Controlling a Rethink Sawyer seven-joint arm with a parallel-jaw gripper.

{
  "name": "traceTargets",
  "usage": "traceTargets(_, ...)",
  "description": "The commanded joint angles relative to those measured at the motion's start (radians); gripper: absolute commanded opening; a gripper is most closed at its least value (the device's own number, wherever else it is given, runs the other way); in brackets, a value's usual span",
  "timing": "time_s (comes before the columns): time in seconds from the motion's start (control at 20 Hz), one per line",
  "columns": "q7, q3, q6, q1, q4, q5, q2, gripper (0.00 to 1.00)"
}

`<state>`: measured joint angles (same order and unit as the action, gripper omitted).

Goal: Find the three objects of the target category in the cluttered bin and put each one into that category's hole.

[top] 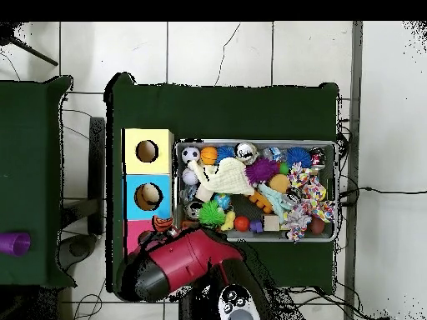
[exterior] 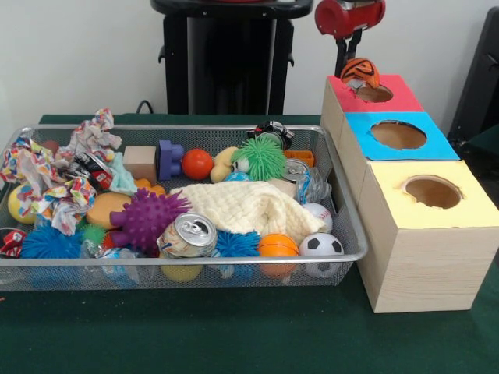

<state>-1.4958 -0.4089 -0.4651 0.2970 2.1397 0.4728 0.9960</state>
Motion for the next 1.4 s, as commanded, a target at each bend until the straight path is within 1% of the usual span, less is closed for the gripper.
traceTargets(0.05, -0.035, -0.03, -0.042, 0.004, 0.053, 0.004, -0.001, 0.0)
traceTargets(0.45, -0.117, 0.004, 0.031, -0.045, 0.106, 0.007, -0.003, 0.0)
traceTargets(0.6, -0.122, 0.007, 0.045, -0.046, 0.114, 0.006, -0.013, 0.0)
traceTargets(0.8, -0.133, 0.013, 0.059, -0.054, 0.129, 0.002, -0.01, 0.0)
traceTargets(0.9, -0.136, 0.017, 0.066, -0.058, 0.128, 0.005, -0.017, 0.0)
traceTargets(1.2, -0.132, 0.033, 0.078, -0.07, 0.093, 0.026, -0.059, 0.0)
traceTargets(1.4, -0.148, 0.049, 0.096, -0.09, 0.09, 0.029, -0.067, 0.0)
